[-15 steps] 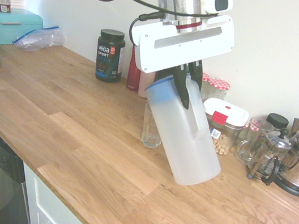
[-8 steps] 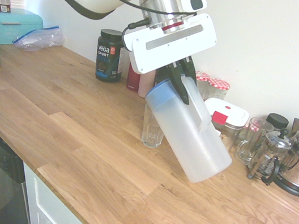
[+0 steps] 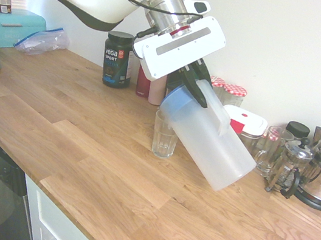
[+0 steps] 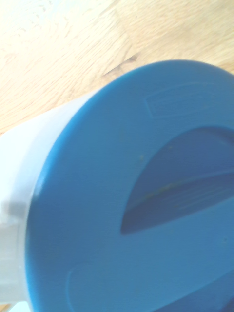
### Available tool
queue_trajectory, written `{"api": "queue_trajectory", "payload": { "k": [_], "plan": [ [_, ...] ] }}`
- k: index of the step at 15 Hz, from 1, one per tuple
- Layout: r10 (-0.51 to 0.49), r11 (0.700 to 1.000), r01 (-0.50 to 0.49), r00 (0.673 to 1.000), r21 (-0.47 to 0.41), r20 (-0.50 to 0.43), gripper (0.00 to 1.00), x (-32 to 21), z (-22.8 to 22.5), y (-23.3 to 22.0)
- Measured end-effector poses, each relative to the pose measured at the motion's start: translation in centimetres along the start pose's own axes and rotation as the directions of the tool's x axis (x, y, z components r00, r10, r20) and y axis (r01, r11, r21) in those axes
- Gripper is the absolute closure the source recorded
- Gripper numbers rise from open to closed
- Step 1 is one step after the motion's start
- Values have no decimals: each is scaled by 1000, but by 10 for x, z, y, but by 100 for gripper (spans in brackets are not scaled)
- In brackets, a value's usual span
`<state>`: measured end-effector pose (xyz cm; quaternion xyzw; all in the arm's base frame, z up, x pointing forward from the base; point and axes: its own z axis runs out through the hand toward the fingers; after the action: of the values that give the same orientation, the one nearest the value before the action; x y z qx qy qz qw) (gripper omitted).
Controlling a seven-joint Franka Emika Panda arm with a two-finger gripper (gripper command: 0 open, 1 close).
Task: Pour me some water
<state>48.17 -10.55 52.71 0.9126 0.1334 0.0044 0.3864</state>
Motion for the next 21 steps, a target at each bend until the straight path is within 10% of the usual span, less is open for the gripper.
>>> {"api": "queue_trajectory", "payload": {
  "k": [5, 10, 14, 21],
  "plan": [
    [26, 1000, -25, 1000, -13, 9, 100, -2, 3, 3],
    [204, 959, -185, 976, 215, -71, 100, -46, 10, 68],
    [338, 854, -251, 933, 455, -120, 100, -100, 38, 110],
    [534, 583, -210, 827, 785, -176, 100, -144, 123, 121]
  ]
}}
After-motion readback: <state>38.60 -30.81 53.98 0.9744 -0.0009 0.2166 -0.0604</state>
